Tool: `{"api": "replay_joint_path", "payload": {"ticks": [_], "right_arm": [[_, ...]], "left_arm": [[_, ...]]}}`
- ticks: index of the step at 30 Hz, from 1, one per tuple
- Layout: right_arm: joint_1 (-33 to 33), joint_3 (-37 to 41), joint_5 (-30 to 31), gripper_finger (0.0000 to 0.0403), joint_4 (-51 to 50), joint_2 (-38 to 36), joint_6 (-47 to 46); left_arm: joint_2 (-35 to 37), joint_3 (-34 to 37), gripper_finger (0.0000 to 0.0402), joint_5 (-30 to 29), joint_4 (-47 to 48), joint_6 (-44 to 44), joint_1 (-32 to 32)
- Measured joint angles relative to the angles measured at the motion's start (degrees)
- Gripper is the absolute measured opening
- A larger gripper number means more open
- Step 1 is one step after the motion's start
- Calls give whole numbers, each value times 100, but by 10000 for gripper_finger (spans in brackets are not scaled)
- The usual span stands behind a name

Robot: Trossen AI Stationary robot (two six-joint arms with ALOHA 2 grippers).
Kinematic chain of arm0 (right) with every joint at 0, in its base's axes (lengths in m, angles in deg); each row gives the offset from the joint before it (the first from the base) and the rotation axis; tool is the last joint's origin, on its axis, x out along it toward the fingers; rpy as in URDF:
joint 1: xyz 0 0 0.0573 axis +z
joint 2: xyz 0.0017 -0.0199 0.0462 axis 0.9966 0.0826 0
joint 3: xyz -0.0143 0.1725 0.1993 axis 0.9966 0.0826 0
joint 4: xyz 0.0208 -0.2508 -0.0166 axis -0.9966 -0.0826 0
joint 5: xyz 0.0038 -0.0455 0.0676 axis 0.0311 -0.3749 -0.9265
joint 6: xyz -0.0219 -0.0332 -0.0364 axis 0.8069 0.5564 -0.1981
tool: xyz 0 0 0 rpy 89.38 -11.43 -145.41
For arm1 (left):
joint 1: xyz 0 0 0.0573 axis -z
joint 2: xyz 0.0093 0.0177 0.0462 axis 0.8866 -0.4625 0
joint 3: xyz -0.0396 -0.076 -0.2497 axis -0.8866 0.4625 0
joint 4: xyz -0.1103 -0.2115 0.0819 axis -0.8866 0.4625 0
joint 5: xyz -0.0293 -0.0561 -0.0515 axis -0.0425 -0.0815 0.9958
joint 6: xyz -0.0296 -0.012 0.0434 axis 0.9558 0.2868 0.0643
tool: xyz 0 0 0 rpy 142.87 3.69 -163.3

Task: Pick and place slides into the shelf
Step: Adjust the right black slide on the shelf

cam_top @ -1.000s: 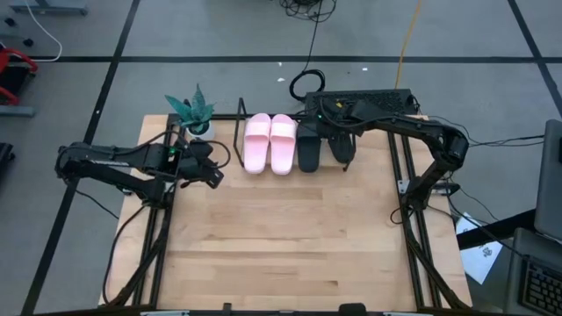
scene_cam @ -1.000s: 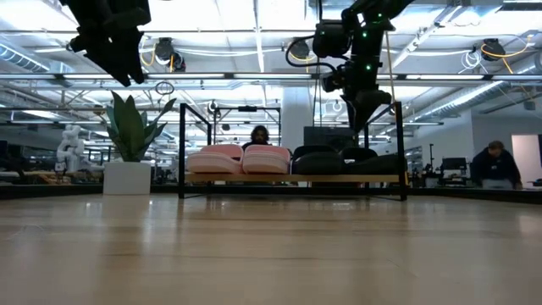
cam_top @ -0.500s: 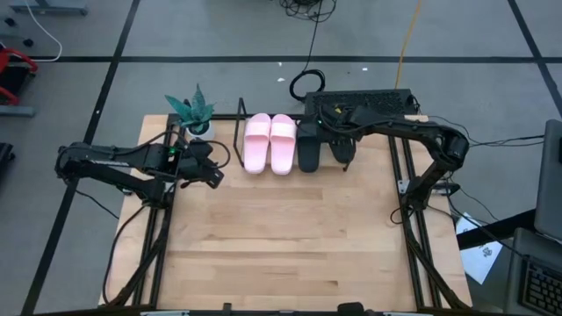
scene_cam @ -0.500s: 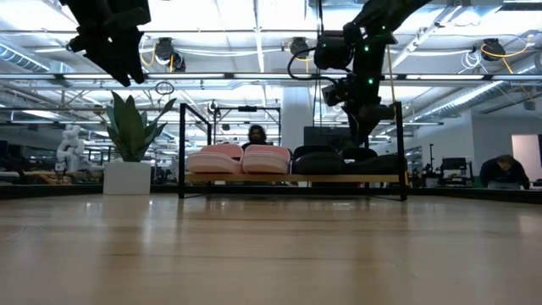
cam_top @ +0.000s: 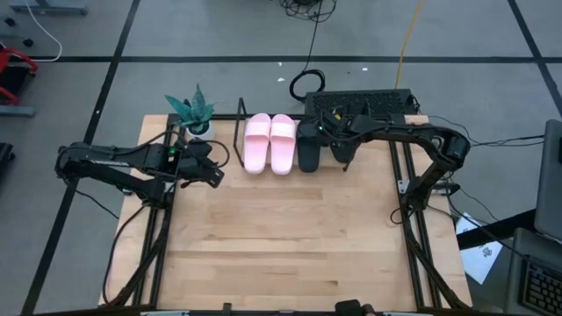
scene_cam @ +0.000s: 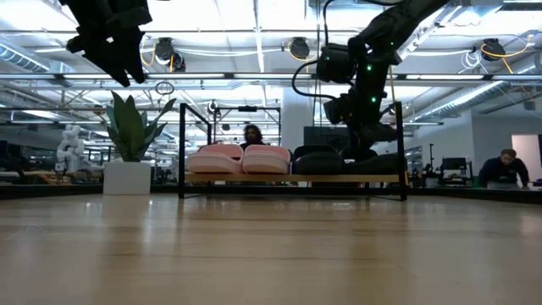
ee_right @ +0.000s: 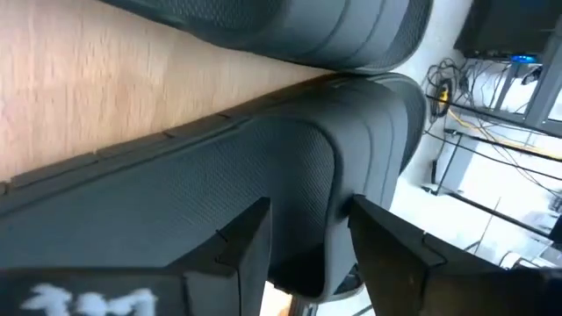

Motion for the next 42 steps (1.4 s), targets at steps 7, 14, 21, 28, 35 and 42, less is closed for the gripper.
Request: {"api": "replay_joint_path", "payload": {"ticks": [7,14,21,28,35,42], "right_arm": [[-2,129,11,142,501,-2,-6],[-2,170,1,81,706,-2,-9],[-7,170,19,9,711,-2,-59],[-102,170,-18,5,676,-2,-396],[-101,168,-29,8,668,-2,-422],[-103,168,-31,8,668,-2,-422]], "left_arm": [[0,0,237,0,0,-13,0],[0,0,237,0,0,-9,0],[-2,0,237,0,0,-37,0],[-1,0,237,2,0,-39,0],[0,0,237,162,0,-39,2],[-1,0,237,168,0,-39,4]]}}
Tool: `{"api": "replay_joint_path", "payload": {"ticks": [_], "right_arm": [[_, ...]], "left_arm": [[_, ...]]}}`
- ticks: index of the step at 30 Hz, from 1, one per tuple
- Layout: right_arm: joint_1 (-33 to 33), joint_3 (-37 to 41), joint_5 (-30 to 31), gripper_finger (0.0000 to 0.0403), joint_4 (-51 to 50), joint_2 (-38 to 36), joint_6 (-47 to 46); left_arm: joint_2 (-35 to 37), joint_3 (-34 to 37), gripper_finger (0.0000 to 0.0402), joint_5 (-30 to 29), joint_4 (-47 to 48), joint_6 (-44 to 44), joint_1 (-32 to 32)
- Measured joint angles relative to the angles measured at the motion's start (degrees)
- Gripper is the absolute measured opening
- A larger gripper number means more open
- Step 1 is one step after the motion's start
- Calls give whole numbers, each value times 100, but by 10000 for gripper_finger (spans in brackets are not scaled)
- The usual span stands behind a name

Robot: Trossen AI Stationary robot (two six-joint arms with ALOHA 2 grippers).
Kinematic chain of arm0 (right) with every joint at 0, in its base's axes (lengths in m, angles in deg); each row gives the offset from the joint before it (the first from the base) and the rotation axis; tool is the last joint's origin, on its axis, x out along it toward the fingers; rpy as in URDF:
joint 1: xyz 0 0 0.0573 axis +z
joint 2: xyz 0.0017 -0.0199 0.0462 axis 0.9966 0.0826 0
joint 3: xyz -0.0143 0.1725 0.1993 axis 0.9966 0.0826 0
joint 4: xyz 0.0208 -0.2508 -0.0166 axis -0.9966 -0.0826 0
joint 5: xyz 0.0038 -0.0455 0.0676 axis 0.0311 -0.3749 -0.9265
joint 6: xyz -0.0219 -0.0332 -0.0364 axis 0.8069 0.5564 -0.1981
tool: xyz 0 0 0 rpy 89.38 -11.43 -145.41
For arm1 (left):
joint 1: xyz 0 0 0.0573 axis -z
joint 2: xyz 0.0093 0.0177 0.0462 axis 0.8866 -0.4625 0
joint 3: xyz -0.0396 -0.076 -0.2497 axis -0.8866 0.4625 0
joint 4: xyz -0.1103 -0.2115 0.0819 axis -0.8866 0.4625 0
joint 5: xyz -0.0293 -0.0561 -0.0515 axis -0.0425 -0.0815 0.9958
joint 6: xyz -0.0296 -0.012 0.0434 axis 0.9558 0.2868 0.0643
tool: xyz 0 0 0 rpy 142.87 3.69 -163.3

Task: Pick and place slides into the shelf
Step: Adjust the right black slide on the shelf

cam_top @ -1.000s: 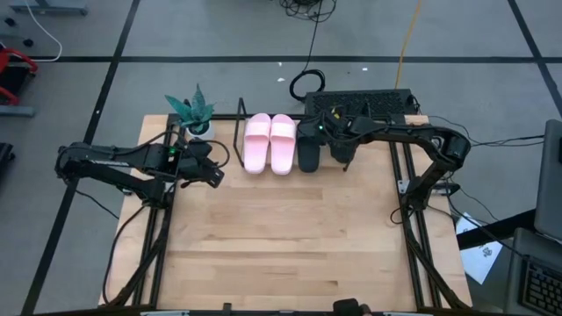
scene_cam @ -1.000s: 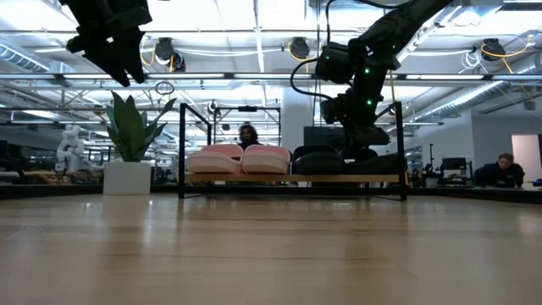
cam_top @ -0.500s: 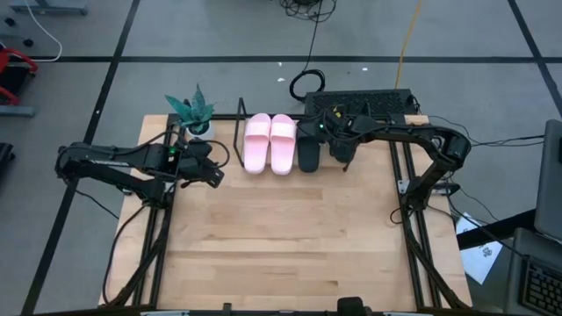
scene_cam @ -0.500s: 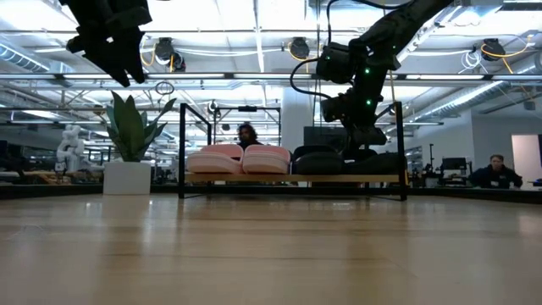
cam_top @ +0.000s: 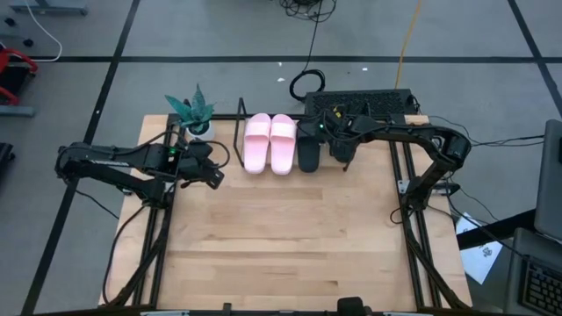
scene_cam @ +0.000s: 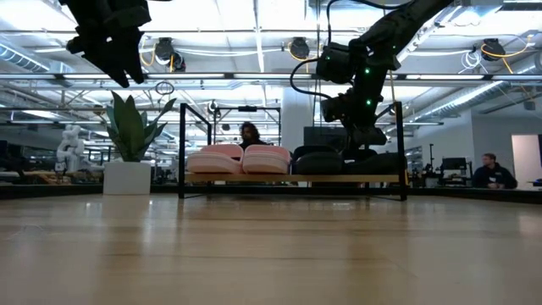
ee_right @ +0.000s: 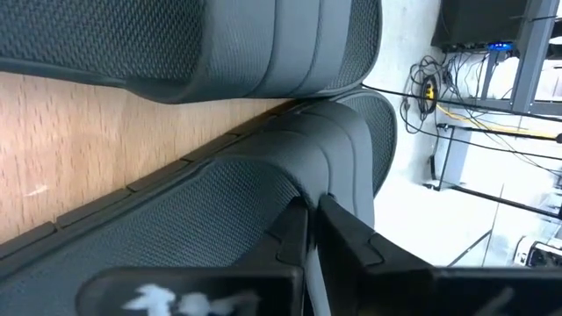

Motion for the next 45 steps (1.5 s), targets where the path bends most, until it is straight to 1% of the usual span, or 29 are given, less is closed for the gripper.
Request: {"api": "replay_joint_path", "payload": {"ticks": [16,19,22,24,31,38,45], "right_arm": [[0,2,-13,44,-9,0,-44],[0,2,-6,36,-9,0,-73],[0,1,19,13,-4,0,-263],[0,2,24,6,-6,0,-378],[48,2,232,4,-18,7,-513],[79,2,624,2,17,11,-641],[79,2,709,1,192,11,-656]], "left_arm": [[-1,1,237,-12,2,-133,-4],[0,0,237,-15,2,-131,-4],[-1,0,237,-15,2,-131,-4],[0,1,237,-15,2,-131,-4],[0,0,237,-17,2,-131,-4],[-1,0,237,-17,0,-130,-4],[-1,0,237,-15,0,-128,-4]]}}
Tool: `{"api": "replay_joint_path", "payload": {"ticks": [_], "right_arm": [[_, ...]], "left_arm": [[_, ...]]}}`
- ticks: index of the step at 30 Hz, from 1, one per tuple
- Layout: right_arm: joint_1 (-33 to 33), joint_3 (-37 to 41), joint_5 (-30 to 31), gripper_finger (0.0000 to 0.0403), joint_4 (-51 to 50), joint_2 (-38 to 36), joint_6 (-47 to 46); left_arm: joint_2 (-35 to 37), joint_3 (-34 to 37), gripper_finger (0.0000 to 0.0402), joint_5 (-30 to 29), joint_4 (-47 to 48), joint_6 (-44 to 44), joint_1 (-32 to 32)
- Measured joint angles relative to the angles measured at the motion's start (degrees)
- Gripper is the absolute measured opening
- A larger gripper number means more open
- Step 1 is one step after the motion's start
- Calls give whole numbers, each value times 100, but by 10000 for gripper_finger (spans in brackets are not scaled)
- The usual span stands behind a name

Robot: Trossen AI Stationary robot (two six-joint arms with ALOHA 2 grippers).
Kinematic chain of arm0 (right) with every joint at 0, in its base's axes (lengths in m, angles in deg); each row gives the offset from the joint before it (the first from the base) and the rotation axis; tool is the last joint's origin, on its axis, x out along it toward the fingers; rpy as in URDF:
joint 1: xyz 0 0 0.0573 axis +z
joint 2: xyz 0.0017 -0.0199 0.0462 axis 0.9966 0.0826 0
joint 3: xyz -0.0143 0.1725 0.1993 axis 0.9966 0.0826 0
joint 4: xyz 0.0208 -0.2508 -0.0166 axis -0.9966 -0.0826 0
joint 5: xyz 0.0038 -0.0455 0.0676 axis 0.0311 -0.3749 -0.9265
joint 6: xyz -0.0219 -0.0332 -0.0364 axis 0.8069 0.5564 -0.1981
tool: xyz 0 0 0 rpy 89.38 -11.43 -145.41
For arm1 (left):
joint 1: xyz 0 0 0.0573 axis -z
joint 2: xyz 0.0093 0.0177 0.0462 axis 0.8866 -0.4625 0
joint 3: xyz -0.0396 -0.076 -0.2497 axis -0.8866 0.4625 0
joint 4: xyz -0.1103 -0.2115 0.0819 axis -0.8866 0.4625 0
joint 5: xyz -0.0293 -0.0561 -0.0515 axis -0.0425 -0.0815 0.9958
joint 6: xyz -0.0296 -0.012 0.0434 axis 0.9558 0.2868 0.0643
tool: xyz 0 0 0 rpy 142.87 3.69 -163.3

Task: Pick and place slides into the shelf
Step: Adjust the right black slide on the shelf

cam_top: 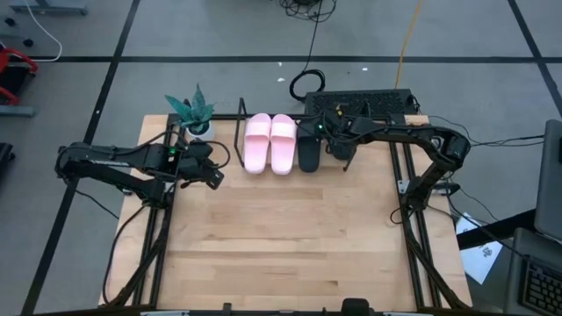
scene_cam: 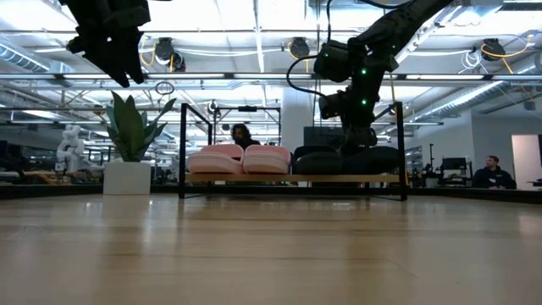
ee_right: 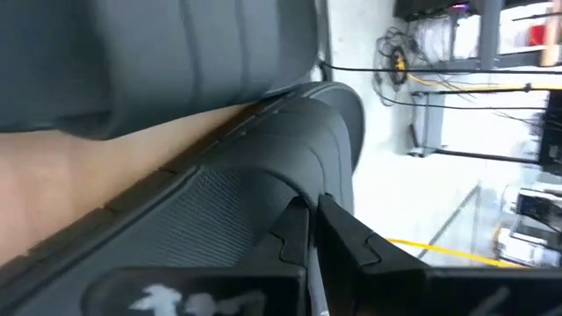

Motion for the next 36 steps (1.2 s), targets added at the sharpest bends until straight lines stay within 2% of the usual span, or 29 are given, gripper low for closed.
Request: {"api": "replay_joint_path", "payload": {"ticks": [21,36], "right_arm": [[265,-47,76,0,38,0,-673],[442,-210,68,0,-631,-4,-1064]], "left_arm": [[0,2,237,85,-2,37,0],[0,0,237,87,-4,-10,1]]}}
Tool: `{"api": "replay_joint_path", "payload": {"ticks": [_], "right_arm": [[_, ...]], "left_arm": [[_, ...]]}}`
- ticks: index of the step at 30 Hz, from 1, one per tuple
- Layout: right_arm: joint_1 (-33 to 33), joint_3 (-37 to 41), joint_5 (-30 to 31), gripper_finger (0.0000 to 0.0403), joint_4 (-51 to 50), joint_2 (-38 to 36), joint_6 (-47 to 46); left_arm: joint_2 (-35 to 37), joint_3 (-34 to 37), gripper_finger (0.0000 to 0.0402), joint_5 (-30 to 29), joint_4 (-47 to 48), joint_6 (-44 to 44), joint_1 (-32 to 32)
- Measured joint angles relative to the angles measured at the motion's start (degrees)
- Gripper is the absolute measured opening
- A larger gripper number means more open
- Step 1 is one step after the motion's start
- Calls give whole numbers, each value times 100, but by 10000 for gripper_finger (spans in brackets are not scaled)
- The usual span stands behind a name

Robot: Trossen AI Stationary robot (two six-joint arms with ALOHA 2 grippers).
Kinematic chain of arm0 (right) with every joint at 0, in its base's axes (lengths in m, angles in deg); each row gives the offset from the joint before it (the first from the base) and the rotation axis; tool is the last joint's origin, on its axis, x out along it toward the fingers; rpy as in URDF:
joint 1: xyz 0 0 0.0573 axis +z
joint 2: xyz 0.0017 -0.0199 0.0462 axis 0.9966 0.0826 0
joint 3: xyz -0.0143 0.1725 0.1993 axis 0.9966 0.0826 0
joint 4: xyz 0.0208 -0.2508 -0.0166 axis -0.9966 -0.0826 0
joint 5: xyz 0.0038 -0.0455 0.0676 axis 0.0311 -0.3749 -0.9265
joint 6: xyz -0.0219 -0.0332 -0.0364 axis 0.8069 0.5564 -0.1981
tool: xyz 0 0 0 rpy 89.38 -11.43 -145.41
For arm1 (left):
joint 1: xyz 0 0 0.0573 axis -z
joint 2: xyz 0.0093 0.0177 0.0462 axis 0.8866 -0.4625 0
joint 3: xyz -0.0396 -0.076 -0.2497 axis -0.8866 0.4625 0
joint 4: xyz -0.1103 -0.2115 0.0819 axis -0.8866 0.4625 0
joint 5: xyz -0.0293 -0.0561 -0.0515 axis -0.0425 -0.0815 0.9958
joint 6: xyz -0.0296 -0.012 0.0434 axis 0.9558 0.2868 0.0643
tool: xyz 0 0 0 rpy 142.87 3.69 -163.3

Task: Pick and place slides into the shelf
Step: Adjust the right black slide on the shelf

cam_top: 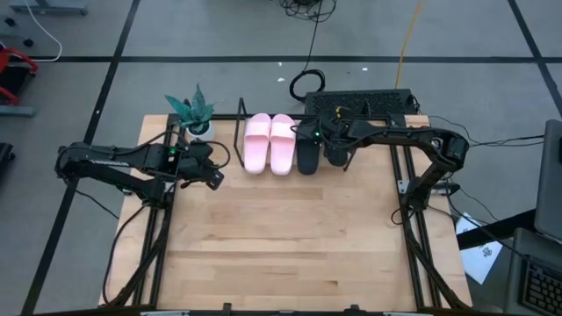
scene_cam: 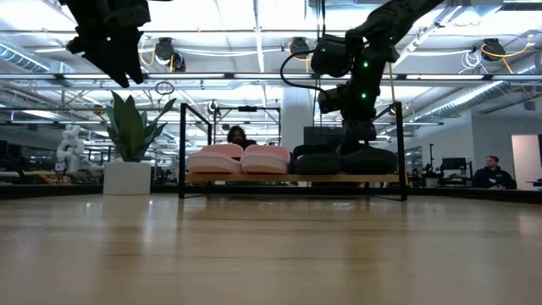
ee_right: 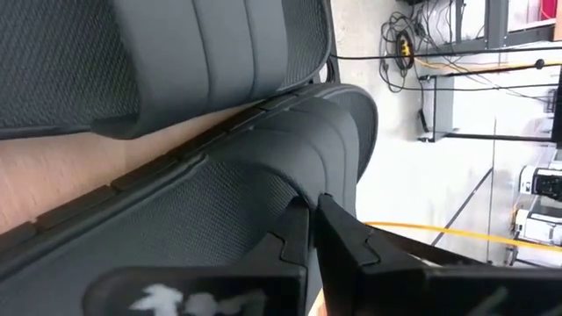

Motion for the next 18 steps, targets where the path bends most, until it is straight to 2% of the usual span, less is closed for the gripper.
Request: {"api": "replay_joint_path", "payload": {"ticks": [18], "right_arm": [[116,-5,145,0,-371,-9,-341]], "left_arm": [[0,0,237,15,2,-41,-1]]}}
